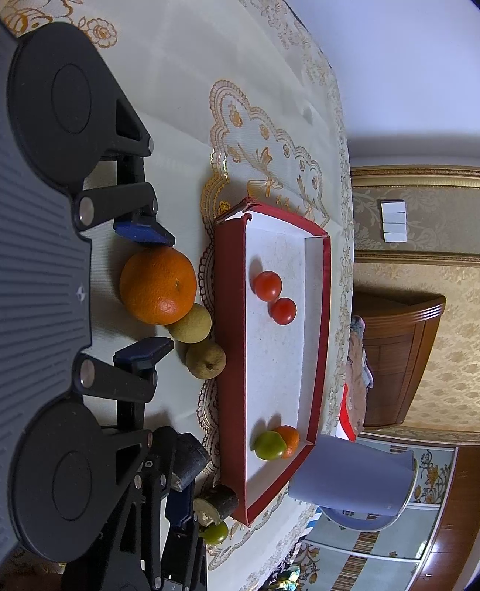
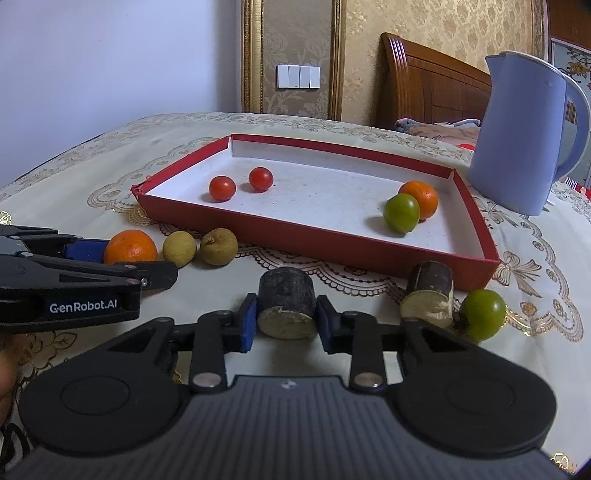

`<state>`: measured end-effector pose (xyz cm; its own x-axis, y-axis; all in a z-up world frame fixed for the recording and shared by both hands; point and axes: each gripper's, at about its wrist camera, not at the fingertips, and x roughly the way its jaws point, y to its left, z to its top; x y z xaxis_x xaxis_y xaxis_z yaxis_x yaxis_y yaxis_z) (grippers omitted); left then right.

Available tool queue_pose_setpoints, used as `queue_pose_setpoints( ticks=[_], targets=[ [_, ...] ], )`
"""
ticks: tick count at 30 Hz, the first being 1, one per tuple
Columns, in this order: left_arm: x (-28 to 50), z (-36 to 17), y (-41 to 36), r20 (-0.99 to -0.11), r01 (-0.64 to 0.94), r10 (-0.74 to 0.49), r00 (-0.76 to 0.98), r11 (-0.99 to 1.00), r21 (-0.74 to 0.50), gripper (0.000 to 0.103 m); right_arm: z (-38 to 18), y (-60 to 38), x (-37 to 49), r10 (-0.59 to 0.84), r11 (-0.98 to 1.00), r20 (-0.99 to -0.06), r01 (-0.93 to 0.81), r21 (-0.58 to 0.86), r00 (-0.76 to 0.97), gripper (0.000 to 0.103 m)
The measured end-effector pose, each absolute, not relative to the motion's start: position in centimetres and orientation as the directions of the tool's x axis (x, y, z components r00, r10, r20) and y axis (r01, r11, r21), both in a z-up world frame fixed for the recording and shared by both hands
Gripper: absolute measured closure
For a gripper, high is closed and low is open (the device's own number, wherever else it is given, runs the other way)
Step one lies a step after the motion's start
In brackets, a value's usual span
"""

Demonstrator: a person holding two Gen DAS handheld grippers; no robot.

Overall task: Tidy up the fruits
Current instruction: 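Carry the orange and dark piece over the tray and lower them with both grippers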

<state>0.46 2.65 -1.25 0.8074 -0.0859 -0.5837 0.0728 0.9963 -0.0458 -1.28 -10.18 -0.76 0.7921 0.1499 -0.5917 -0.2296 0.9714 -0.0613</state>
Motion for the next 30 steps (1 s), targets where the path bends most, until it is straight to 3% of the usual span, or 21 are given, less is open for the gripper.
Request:
queue_pose_setpoints(
  ticks=[13, 17, 30],
  targets=[
    [0.6, -1.3, 2.5, -0.584, 0.073, -0.083, 0.808, 0.997, -0.040, 0.051, -0.7, -10.8, -1.2, 0.132, 0.981, -0.584, -0.190, -0.038, 0.801, 0.073],
    [0.4, -1.3, 2.9, -0.578, 0.052, -0.075, 0.813, 0.997, -0.056, 0.060, -0.6, -11.3, -1.2, 0.126, 0.986, -0.574, -0.166, -0.018, 0.809, 0.072],
    [-0.1, -0.8, 4.2, -0.556, 0.021, -0.082, 0.827, 0.993, -0.115, 0.061, -0.2, -12.0, -1.8, 0.123, 0.990, -0.529, -0.140, 0.008, 0.839, 0.072]
  ],
)
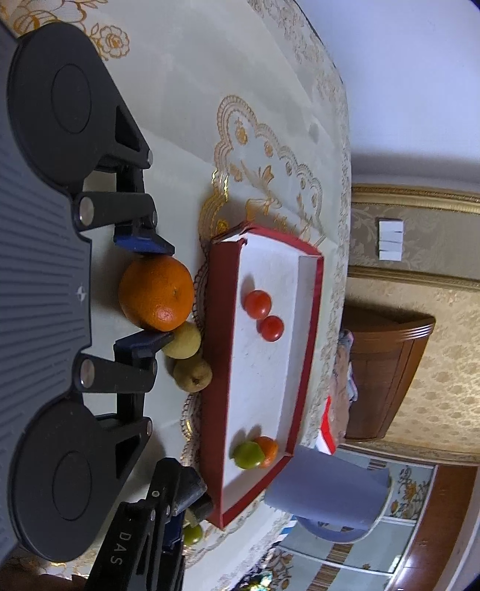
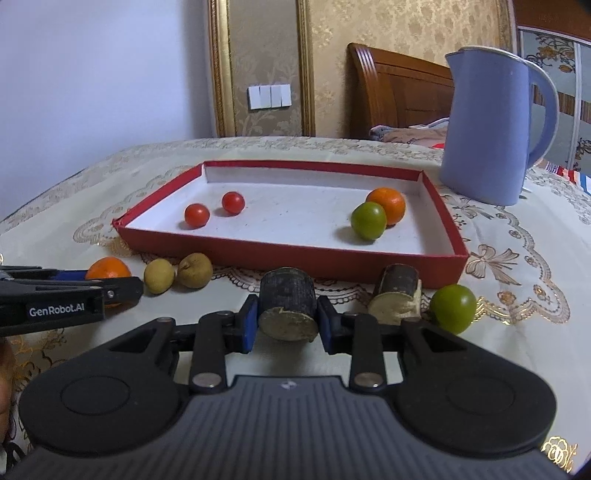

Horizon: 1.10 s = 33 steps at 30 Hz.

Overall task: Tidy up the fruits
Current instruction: 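Carry the orange and dark piece over the tray and lower them with both grippers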

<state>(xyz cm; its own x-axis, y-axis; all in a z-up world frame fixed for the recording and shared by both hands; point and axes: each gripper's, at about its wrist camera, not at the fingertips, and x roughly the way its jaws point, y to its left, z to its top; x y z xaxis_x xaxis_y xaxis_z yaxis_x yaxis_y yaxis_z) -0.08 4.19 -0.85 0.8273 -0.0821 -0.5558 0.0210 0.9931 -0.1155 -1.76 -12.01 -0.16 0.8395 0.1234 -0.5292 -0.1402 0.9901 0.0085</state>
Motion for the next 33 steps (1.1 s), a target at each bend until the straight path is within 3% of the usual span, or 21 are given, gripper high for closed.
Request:
queue_pose_setpoints(
  ticks=[11, 18, 33],
  targets=[
    [0.1, 2.0, 3.7, -0.521, 0.028, -0.071, 0.850, 0.996, -0.090, 0.061, 1.1, -12.6, -2.8, 0.050, 0.997, -0.417, -0.070, -0.033, 0.907, 0.072],
    [3.4, 2.7, 1.9, -0.536, 0.038, -0.070, 0.841, 0.997, -0.071, 0.061, 2.3, -13.2, -1.2, 0.020, 0.998, -0.407, -0.044, -0.050, 0.913, 0.072],
    [7.9, 1.4, 0.1, -0.579, 0.033, -0.045, 0.814, 0.999, -0.030, 0.061, 1.8, -13.4, 5.6, 0.011, 0.999, -0.497, -0.032, -0.033, 0.867, 0.072]
  ],
)
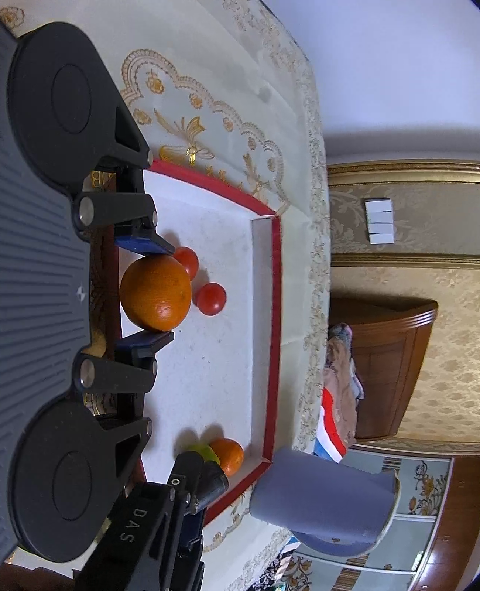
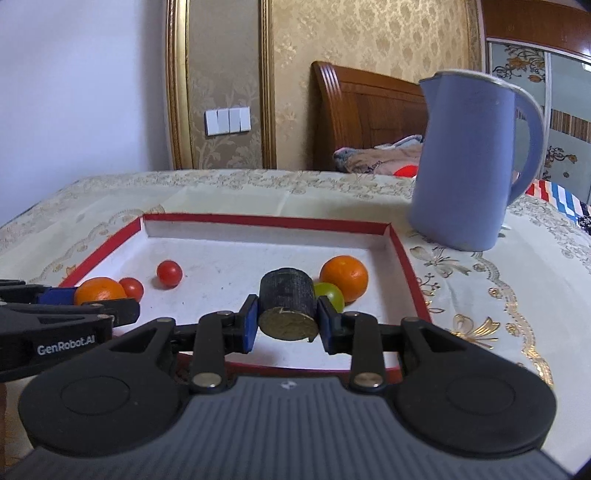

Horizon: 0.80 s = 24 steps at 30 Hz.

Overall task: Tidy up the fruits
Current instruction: 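Carry the orange and dark piece over the tray and lower them with both grippers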

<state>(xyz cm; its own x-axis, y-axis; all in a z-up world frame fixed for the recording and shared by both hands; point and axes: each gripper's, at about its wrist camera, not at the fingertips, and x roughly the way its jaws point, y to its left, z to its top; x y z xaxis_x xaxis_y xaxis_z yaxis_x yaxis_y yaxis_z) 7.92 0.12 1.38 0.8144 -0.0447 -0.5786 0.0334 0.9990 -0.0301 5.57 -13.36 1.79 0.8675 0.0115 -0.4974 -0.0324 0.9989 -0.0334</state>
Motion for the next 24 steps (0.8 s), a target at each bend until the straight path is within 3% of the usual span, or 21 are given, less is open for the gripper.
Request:
queue_pose_setpoints(
  ticks=[9, 24],
  targets=[
    [10.1, 0.3, 0.3, -0.604, -0.005, 0.003, 0.797, 1.000, -0.001, 0.061, 0.3, -12.5, 8.3, 0.010, 0.998, -0.558, -0.043, -0.046, 0.830, 0.072],
    [12.5, -0.6, 1.0, -0.589, -0.060, 0.066, 0.805, 0.998, 0.029, 0.060, -0.6, -12.2, 11.8, -0.081, 0.996, -0.552, 0.043, -0.080, 0.830, 0.073]
  ],
)
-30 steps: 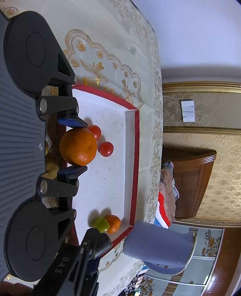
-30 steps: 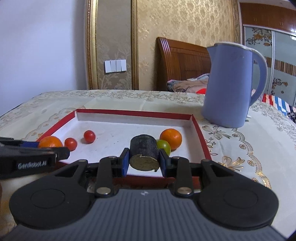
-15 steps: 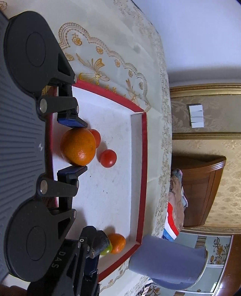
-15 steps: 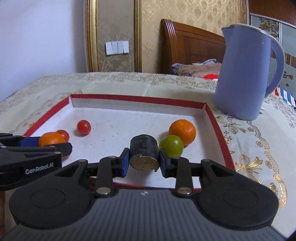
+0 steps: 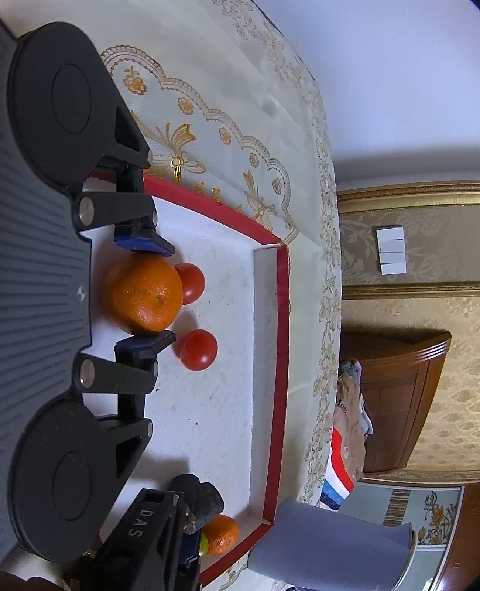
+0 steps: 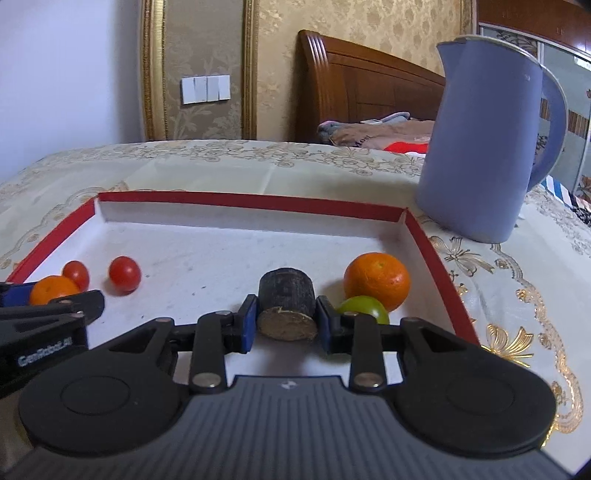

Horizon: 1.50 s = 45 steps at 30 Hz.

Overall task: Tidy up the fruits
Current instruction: 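Carry the orange and dark piece over the tray and lower them with both grippers, then open the left gripper to release the orange while the right gripper releases the dark piece, then withdraw both grippers from the tray back toward the remaining fruits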

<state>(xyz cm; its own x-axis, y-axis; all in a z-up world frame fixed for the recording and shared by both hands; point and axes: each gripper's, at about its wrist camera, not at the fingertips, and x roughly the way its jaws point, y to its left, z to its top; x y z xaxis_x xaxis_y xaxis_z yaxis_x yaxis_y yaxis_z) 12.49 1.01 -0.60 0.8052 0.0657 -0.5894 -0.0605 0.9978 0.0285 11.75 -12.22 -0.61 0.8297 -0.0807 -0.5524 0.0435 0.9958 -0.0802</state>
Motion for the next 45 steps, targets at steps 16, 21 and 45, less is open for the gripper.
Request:
queue_pose_setpoints(
  ticks=[16, 21, 45],
  targets=[
    [11.8, -0.8, 1.5, -0.576, -0.072, 0.072, 0.814, 0.997, 0.023, 0.047, -0.4, -13.3, 10.8, -0.043, 0.999, -0.526, 0.042, -0.015, 0.849, 0.064],
    [11.5, -0.8, 1.6, -0.574, -0.070, 0.070, 0.816, 0.997, 0.023, 0.047, -0.1, -13.0, 10.0, -0.058, 0.998, -0.487, 0.048, -0.034, 0.871, 0.037],
    [8.0, 0.3, 3.1, -0.492, -0.066, 0.029, 0.870, 0.996, -0.058, 0.033, 0.5, -13.6, 6.1, -0.117, 0.993, -0.411, 0.106, -0.048, 0.904, 0.000]
  ],
)
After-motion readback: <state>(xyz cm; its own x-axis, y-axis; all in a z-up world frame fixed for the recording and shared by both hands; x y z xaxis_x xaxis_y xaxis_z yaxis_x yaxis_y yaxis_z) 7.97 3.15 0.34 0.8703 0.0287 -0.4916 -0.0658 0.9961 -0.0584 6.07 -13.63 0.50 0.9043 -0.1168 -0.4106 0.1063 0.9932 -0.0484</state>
